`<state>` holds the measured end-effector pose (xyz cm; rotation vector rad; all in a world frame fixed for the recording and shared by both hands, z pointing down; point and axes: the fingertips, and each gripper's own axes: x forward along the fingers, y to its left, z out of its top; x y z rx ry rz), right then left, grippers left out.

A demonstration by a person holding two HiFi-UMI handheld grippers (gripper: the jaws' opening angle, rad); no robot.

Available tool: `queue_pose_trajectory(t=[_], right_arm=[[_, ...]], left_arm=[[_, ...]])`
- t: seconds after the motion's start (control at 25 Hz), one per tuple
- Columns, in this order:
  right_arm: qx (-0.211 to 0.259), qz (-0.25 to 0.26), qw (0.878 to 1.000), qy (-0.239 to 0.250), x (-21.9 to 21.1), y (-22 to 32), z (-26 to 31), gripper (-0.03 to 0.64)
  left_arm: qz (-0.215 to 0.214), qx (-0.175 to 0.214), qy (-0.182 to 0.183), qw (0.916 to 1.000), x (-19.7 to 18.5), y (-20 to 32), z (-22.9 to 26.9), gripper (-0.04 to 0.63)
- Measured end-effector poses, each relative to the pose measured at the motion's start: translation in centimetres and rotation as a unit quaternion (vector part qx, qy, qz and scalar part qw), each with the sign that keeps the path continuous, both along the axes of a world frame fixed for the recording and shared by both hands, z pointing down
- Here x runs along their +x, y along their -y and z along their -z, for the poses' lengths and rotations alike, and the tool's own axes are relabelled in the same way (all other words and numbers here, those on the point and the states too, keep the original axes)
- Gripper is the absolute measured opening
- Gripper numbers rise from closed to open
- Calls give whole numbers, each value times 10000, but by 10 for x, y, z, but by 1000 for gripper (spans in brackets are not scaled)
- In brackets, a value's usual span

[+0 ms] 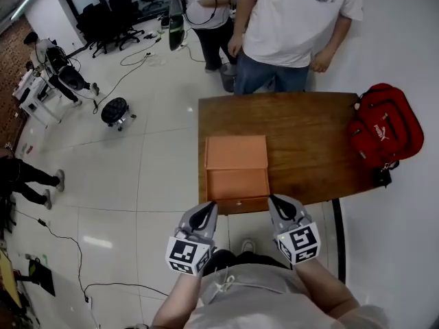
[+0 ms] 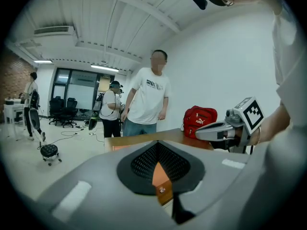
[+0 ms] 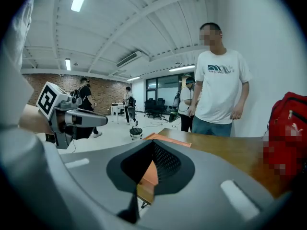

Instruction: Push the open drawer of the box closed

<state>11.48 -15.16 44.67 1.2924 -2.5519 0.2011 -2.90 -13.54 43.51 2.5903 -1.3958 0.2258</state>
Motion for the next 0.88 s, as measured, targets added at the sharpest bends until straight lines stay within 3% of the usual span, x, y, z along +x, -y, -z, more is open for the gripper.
queue_pose_trajectory(t=[0.36,0.64,0.88], right_arm=[[-796,51,9966,-187,-5,6,-63,6],[-1612,65,9866,-230,-25,-9,-118,6],[-2024,21,9788,-309,-34,-6,-160,6]], left_arm=[[-136,-712,-3,9974,5,11,-52,6],[-365,-1421,4,9892,8,4,-107,6],[-438,-1865,42,9815,6,6,-158,6]])
